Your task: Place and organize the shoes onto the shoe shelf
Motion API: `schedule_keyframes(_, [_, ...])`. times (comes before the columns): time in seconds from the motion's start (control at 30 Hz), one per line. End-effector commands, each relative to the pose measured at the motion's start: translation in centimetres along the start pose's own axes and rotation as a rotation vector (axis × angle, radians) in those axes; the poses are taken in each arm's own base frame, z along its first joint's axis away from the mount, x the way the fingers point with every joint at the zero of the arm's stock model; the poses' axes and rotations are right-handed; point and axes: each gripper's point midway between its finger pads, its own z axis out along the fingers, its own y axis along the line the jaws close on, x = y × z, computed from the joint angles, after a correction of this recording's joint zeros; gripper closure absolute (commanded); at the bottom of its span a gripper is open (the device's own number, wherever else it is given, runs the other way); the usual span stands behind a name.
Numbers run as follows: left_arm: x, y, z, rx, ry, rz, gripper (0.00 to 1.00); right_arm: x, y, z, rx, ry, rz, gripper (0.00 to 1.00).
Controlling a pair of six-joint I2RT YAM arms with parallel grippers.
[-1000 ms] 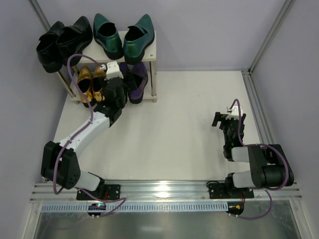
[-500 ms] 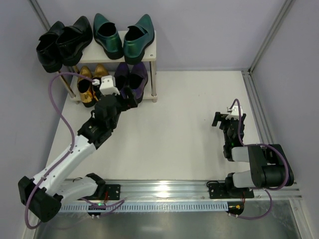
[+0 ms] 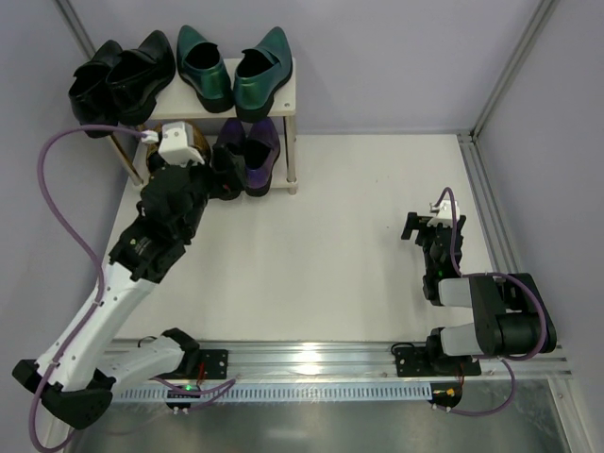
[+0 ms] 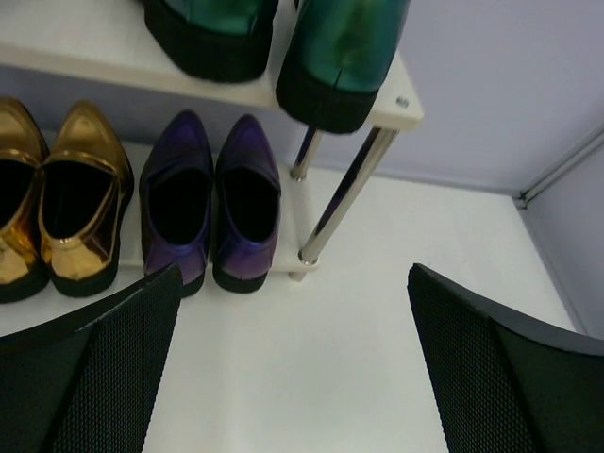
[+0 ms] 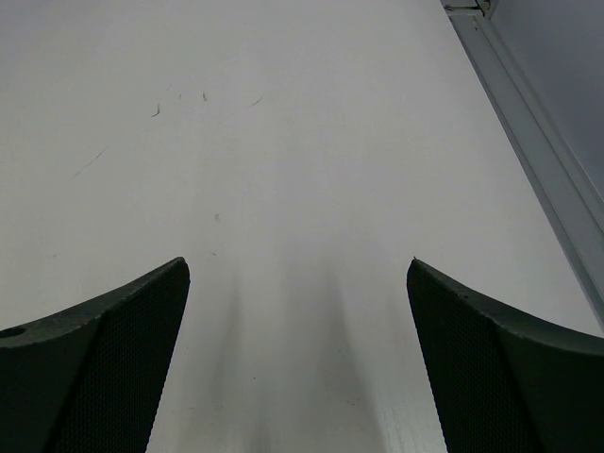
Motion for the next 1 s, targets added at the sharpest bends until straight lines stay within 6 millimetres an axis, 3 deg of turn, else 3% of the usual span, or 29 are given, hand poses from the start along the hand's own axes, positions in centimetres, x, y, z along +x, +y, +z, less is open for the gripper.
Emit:
schedule_keyframes(0.0, [-4.8, -0.8, -1.2, 0.036, -0.095, 0.033, 0.0, -2.0, 0.1, 0.3, -0.006, -0.068, 0.024, 0.03])
schedule_keyframes(0.1, [-7.0, 0.0, -1.1, -0.032, -0.149, 0.045, 0.0, -2.0, 0.1, 0.3, -0.005, -0.07, 0.024, 0.03])
schedule_keyframes(0.13, [-10.1, 0.4, -1.7, -0.085, -0.202, 0.033, 0.0, -2.1, 0.1, 0.3, -0.005, -0.071, 0.024, 0.03])
schedule_keyframes(0.17, [-9.5, 0.2, -0.1, -0.115, -0.155, 0.087, 0.0, -2.0, 0.1, 0.3, -0.006, -0.07, 0.024, 0.03])
schedule_keyframes(0.2, [-10.4, 0.2, 0.6, -0.137, -0.16, 0.13, 0.0, -2.0, 0.1, 0.3, -0.005, -0.068, 0.024, 0.03])
schedule_keyframes(0.23, [-13.5, -0.3, 0.3, -0.143, -0.219, 0.12, 0.0, -2.0, 0.1, 0.3, -0.006, -0.071, 0.024, 0.03])
schedule_keyframes(0.27, [-13.0, -0.8, 2.8, -0.162, -0.201, 0.148, 0.0, -2.0, 0.1, 0.3, -0.005, -0.07, 0.024, 0.03])
schedule_keyframes(0.3, [-14.1, -0.4, 3.5, -0.186, -0.22, 0.144, 0.0, -2.1, 0.1, 0.3, -0.005, -0.071, 0.024, 0.03])
schedule_keyframes(0.33, [-17.3, -0.8, 3.0, -0.184, -0.283, 0.103, 0.0, -2.0, 0.1, 0.3, -0.005, -0.07, 0.024, 0.03])
schedule_keyframes(0.37, [-18.0, -0.9, 3.7, -0.188, -0.286, 0.094, 0.0, -2.0, 0.1, 0.3, -0.005, -0.07, 0.024, 0.03])
schedule_keyframes(0.4, [-17.5, -1.2, 6.0, -0.203, -0.265, 0.088, 0.0, -2.1, 0.1, 0.3, -0.005, -0.073, 0.025, 0.03])
schedule_keyframes(0.43, [-20.4, -0.9, 5.5, -0.214, -0.319, 0.052, 0.0, -2.1, 0.1, 0.3, -0.005, -0.071, 0.023, 0.03])
schedule_keyframes(0.47, [-20.9, -0.7, 6.3, -0.231, -0.325, 0.039, 0.0, -2.2, 0.1, 0.3, -0.006, -0.074, 0.023, 0.03])
schedule_keyframes(0.5, [-19.5, -0.7, 9.2, -0.257, -0.288, 0.046, 0.0, -2.0, 0.1, 0.3, -0.005, -0.07, 0.024, 0.03])
schedule_keyframes(0.53, [-21.6, -0.2, 8.5, -0.271, -0.332, 0.019, 0.0, -2.1, 0.1, 0.3, -0.006, -0.073, 0.023, 0.03])
schedule_keyframes(0.6, [-20.6, 0.0, 11.2, -0.293, -0.317, 0.022, 0.0, -2.1, 0.1, 0.3, -0.005, -0.071, 0.024, 0.03])
schedule_keyframes(0.7, [-20.7, 0.2, 12.6, -0.307, -0.341, 0.007, 0.0, -2.0, 0.1, 0.3, -0.005, -0.07, 0.024, 0.03])
schedule_keyframes(0.97, [-17.4, 2.0, 15.6, -0.36, -0.275, -0.045, 0.0, -2.0, 0.1, 0.3, -0.006, -0.068, 0.022, 0.03])
